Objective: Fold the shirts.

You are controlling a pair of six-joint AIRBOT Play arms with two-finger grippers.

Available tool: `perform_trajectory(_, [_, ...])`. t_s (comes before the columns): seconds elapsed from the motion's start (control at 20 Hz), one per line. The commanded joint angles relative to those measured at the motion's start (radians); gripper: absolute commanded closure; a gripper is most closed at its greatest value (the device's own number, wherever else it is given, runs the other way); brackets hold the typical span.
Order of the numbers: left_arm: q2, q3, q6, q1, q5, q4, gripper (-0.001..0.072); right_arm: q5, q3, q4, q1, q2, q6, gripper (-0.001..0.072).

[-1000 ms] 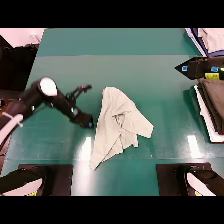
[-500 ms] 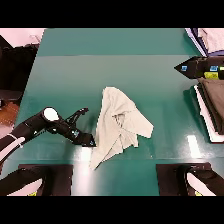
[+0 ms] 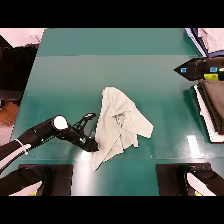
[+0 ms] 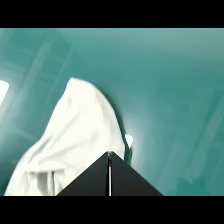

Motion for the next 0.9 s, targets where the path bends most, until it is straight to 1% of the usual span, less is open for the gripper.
perform_trajectory(0.0, [0.003, 0.101, -0.08, -0.012, -0.081, 0.153, 0.0685, 0.096, -0.034, -0.005, 0.001, 0.0, -0.002, 0.0693])
perform_trajectory(0.1, [0.016, 0.224, -0.139, -0.012, -0.154, 0.331, 0.0684, 0.151, -0.125, -0.04, 0.001, 0.0, -0.002, 0.0692])
perform_trajectory(0.15, [0.024, 0.288, -0.165, -0.012, -0.183, 0.422, 0.0685, 0.153, -0.19, -0.057, 0.0, 0.0, -0.014, 0.0681])
perform_trajectory(0.2, [0.032, 0.342, -0.186, -0.012, -0.196, 0.489, 0.0684, 0.138, -0.255, -0.054, -0.003, -0.003, -0.061, 0.0519])
perform_trajectory(0.25, [0.034, 0.394, -0.196, -0.012, -0.204, 0.541, 0.0684, 0.123, -0.321, -0.054, -0.005, -0.014, -0.093, 0.0251])
perform_trajectory(0.3, [0.034, 0.433, -0.196, -0.012, -0.204, 0.57, 0.0685, 0.117, -0.372, -0.052, -0.011, -0.037, -0.1, 0.0183])
perform_trajectory(0.35, [0.034, 0.467, -0.199, -0.012, -0.196, 0.59, 0.0684, 0.111, -0.417, -0.043, -0.01, -0.07, -0.117, 0.0183])
perform_trajectory(0.4, [0.034, 0.49, -0.218, -0.012, -0.177, 0.603, 0.0684, 0.1, -0.452, -0.016, -0.009, -0.104, -0.159, 0.0184])
perform_trajectory(0.45, [0.034, 0.507, -0.224, -0.012, -0.156, 0.605, 0.0684, 0.087, -0.481, 0.035, -0.008, -0.145, -0.215, 0.0184])
perform_trajectory(0.55, [0.034, 0.516, -0.23, -0.012, -0.13, 0.603, 0.0684, 0.05, -0.517, 0.128, -0.008, -0.216, -0.274, 0.0185])
perform_trajectory(0.65, [0.034, 0.516, -0.247, -0.012, -0.132, 0.604, 0.0684, 0.025, -0.532, 0.147, -0.008, -0.275, -0.304, 0.0187])
perform_trajectory(0.75, [0.034, 0.516, -0.248, -0.012, -0.127, 0.604, 0.0684, 0.034, -0.531, 0.171, -0.007, -0.328, -0.336, 0.0187])
perform_trajectory(0.85, [0.034, 0.516, -0.267, -0.012, -0.124, 0.604, 0.0684, 0.036, -0.531, 0.174, 0.008, -0.365, -0.344, 0.0188])
